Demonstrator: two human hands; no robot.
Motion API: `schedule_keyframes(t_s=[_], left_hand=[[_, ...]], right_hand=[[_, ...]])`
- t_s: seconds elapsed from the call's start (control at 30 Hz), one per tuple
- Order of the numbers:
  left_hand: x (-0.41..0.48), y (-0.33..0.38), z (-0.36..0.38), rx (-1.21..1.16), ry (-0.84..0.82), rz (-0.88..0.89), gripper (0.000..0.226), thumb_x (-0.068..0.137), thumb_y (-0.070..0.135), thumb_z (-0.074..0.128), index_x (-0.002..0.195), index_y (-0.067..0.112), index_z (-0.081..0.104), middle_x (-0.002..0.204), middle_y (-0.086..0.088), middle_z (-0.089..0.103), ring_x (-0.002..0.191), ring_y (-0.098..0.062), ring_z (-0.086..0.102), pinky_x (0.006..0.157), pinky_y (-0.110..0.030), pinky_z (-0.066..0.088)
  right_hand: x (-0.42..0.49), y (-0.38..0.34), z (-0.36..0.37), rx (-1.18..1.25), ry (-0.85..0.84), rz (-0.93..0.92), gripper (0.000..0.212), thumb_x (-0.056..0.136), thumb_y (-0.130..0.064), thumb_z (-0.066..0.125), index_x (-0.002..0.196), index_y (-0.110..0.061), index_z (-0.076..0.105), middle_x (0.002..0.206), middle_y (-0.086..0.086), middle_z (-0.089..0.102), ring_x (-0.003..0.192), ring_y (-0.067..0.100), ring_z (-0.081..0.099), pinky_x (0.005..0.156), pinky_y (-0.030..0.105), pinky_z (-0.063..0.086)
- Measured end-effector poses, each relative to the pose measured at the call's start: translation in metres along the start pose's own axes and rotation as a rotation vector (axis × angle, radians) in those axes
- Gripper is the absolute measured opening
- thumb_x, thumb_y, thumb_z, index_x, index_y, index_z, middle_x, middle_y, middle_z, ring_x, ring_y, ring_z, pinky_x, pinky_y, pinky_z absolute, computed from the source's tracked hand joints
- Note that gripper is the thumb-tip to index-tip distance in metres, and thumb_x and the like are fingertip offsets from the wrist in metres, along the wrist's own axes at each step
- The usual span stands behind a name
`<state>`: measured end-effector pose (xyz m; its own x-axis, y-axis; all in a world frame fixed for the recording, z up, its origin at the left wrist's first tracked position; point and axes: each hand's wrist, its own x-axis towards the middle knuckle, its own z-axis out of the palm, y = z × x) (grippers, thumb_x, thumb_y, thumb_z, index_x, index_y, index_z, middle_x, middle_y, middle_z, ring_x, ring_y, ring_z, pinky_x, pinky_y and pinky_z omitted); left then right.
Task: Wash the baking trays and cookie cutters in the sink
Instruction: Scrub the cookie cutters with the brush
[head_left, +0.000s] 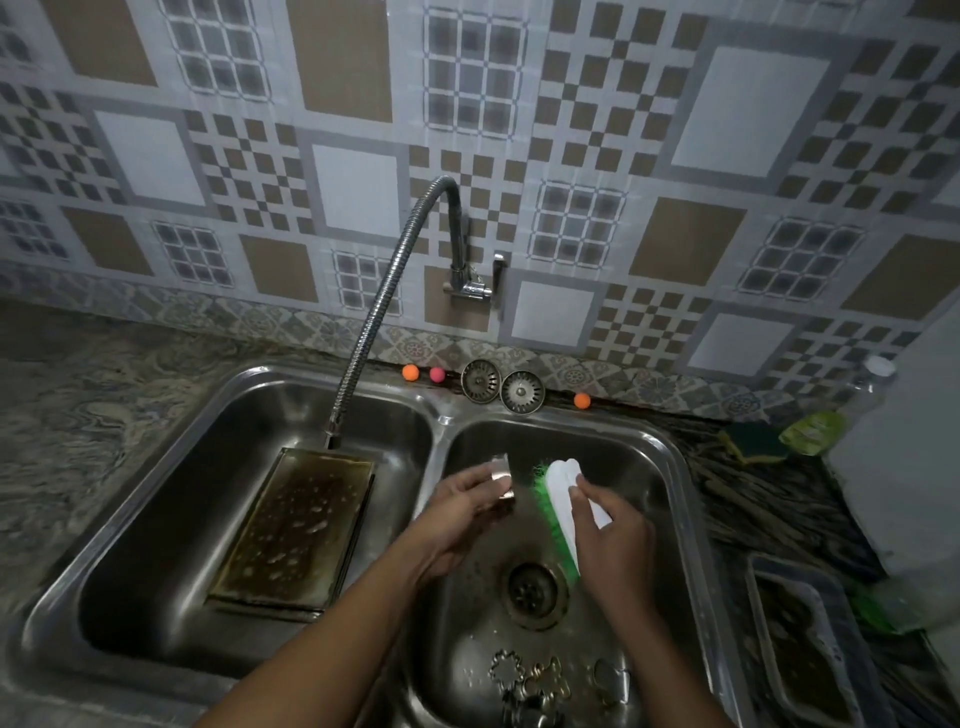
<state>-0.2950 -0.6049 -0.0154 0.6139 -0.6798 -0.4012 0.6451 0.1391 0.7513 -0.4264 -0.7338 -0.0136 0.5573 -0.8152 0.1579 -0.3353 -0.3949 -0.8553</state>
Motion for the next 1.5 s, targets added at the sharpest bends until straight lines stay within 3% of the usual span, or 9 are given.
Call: schedule_keyframes(t_s=[0.17,0.3,0.47,0.6,0.73,0.93,1.1,1.3,1.5], left_hand=[[0.013,0.023,-0.048,0.661,0.387,0.287,0.048,0.074,0.007,0.082,0.118,0.017,0.066,0.103,-0.007,0.072,0.091,-0.021,0.068,0.085,-0.031,0.055],[0.003,0.0,-0.119,1.12,0.498,-0.029,0.046,0.064,0.025,0.083,0.108,0.023,0.069,0.097,-0.004,0.071,0.089,-0.02,0.068,0.079,-0.024,0.053],[-0.006,-0.05,-0.176,1.172,0.518,-0.189,0.027,0.077,0.022,0.074,0.099,0.006,0.072,0.097,-0.015,0.073,0.087,-0.026,0.069,0.078,-0.033,0.056],[-0.005,-0.061,-0.181,1.213,0.466,-0.28,0.049,0.088,0.035,0.063,0.129,0.008,0.059,0.134,-0.013,0.06,0.123,-0.027,0.057,0.101,-0.028,0.044],[-0.01,-0.052,-0.174,1.195,0.504,-0.311,0.056,0.089,0.029,0.06,0.138,0.004,0.052,0.135,-0.019,0.058,0.122,-0.032,0.058,0.097,-0.029,0.046],[-0.014,-0.011,-0.119,1.432,0.649,0.124,0.05,0.089,0.046,0.057,0.132,0.02,0.057,0.131,-0.011,0.059,0.12,-0.034,0.052,0.099,-0.042,0.043],[-0.015,-0.036,-0.057,1.717,0.316,0.337,0.043,0.089,0.047,0.056,0.129,0.03,0.055,0.129,0.003,0.056,0.121,-0.023,0.049,0.1,-0.045,0.037],[-0.005,-0.118,-0.009,1.931,-0.142,0.051,0.035,0.087,0.038,0.057,0.118,0.021,0.06,0.119,-0.006,0.065,0.111,-0.029,0.061,0.095,-0.041,0.043],[0.009,-0.171,0.006,1.982,-0.266,-0.074,0.037,0.085,0.034,0.064,0.119,0.019,0.061,0.119,-0.01,0.065,0.108,-0.031,0.064,0.086,-0.039,0.051]], right_hand=[[0.005,0.005,-0.01,0.01,0.016,0.012,0.022,0.09,-0.03,0.066,0.109,-0.021,0.074,0.109,-0.01,0.071,0.101,0.007,0.062,0.083,0.022,0.045],[0.001,0.015,0.004,-0.029,-0.037,0.036,0.024,0.09,-0.034,0.064,0.109,-0.023,0.073,0.108,-0.008,0.072,0.099,0.013,0.065,0.08,0.025,0.046],[-0.016,0.02,0.023,-0.054,-0.121,0.05,0.026,0.09,-0.038,0.062,0.111,-0.028,0.072,0.113,-0.009,0.071,0.103,0.012,0.063,0.083,0.027,0.047],[-0.01,0.022,0.02,-0.076,-0.105,0.039,0.026,0.089,-0.039,0.063,0.11,-0.027,0.072,0.111,-0.009,0.071,0.104,0.012,0.063,0.083,0.028,0.047],[-0.013,0.022,0.02,-0.052,-0.102,0.057,0.025,0.09,-0.034,0.064,0.111,-0.024,0.072,0.112,-0.007,0.071,0.106,0.013,0.063,0.083,0.026,0.045],[0.001,0.01,0.011,-0.015,-0.074,0.025,0.029,0.095,-0.026,0.059,0.121,-0.019,0.067,0.123,-0.001,0.067,0.111,0.013,0.059,0.089,0.023,0.042],[0.009,0.017,-0.028,-0.009,0.031,0.006,0.032,0.098,-0.022,0.054,0.129,-0.016,0.061,0.132,0.004,0.061,0.12,0.019,0.055,0.091,0.02,0.038],[0.015,0.053,-0.11,-0.057,0.288,0.051,0.033,0.1,-0.02,0.052,0.13,-0.009,0.057,0.133,0.01,0.058,0.122,0.024,0.053,0.096,0.02,0.036],[-0.001,0.098,-0.164,-0.208,0.236,0.104,0.033,0.1,-0.023,0.05,0.13,-0.012,0.058,0.137,0.007,0.056,0.124,0.022,0.051,0.1,0.028,0.038]])
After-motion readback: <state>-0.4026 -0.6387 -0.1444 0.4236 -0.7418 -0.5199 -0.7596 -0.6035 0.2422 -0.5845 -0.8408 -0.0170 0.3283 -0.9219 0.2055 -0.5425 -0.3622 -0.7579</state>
